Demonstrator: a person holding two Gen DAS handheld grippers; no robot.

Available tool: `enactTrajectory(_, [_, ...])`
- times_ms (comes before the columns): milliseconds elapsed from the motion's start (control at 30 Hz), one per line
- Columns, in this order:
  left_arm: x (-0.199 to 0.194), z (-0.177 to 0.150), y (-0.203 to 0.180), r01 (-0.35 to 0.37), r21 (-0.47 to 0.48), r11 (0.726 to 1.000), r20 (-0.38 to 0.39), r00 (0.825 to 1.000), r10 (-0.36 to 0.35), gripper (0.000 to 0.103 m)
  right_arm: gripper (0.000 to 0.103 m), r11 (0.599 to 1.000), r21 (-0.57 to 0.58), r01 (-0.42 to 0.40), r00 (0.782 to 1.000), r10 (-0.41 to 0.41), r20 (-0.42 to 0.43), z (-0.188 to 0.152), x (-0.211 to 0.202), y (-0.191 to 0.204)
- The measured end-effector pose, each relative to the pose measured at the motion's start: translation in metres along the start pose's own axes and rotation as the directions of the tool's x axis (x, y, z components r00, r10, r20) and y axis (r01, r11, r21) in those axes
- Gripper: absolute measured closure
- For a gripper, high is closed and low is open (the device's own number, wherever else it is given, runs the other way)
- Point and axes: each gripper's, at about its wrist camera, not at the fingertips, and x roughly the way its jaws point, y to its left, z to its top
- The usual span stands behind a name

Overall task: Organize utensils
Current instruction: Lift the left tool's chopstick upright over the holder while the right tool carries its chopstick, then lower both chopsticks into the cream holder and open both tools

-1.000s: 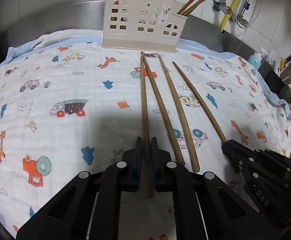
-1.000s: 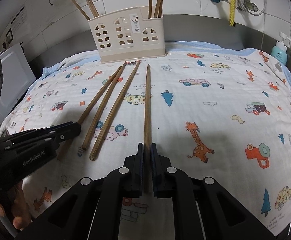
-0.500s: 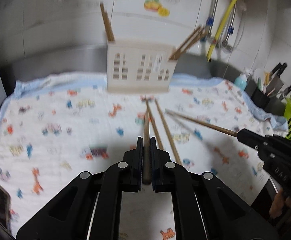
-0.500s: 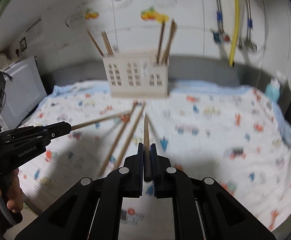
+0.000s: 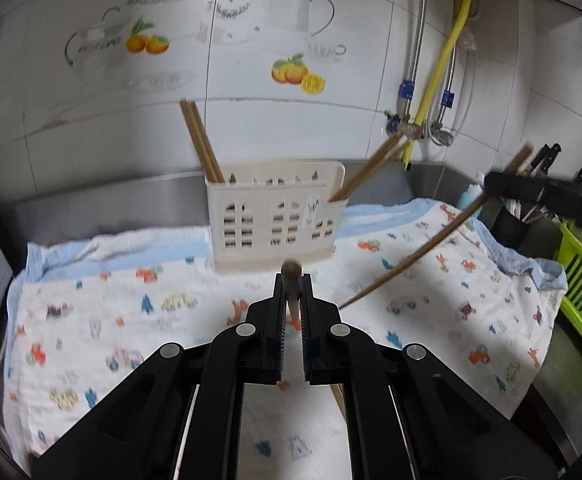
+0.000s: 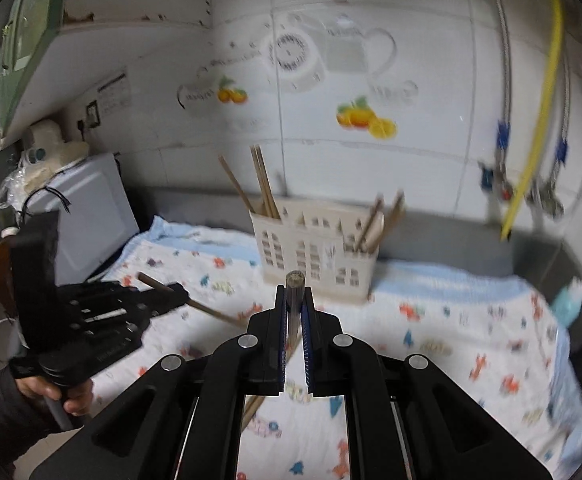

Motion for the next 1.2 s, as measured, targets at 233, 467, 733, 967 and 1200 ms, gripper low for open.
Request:
enactTrajectory(233, [0.007, 0.031, 0.004, -0.014, 0.035, 0.999, 0.018, 1.0, 0.013, 0.098, 0.096, 0.996, -0.08, 0.028, 0.999, -0.025, 0.042, 0.068, -0.019, -0.003])
enactTrajectory(467, [0.0, 0.07, 0.004, -0.027, 0.066, 0.997, 0.082, 0.996, 0.022, 0.098, 0.096, 0.988, -0.105, 0.117, 0.99, -0.109, 0.087, 0.111, -0.009, -0.012])
enactTrajectory(733, [-0.013, 0.131, -0.004, -0.058, 0.099, 0.993, 0.215, 0.976, 0.035, 0.098, 0.096, 0.991, -0.052, 0.126, 0.992, -0.125, 0.024, 0.114, 0.051, -0.034])
enactTrajectory(967, [-0.015, 0.175, -0.011, -0.095, 0.108, 0.99, 0.319, 0.946, 0.056, 0.098, 0.096, 0.994, -0.025, 0.11, 0.994, -0.11, 0.007, 0.11, 0.076, -0.044])
enactTrajectory(1200, [-0.001, 0.203, -0.013, -0.174, 0.118, 0.978, 0.385, 0.916, 0.116, 0.098, 0.096, 0.997, -0.005, 0.076, 0.992, -0.075, 0.101, 0.132, 0.063, -0.044])
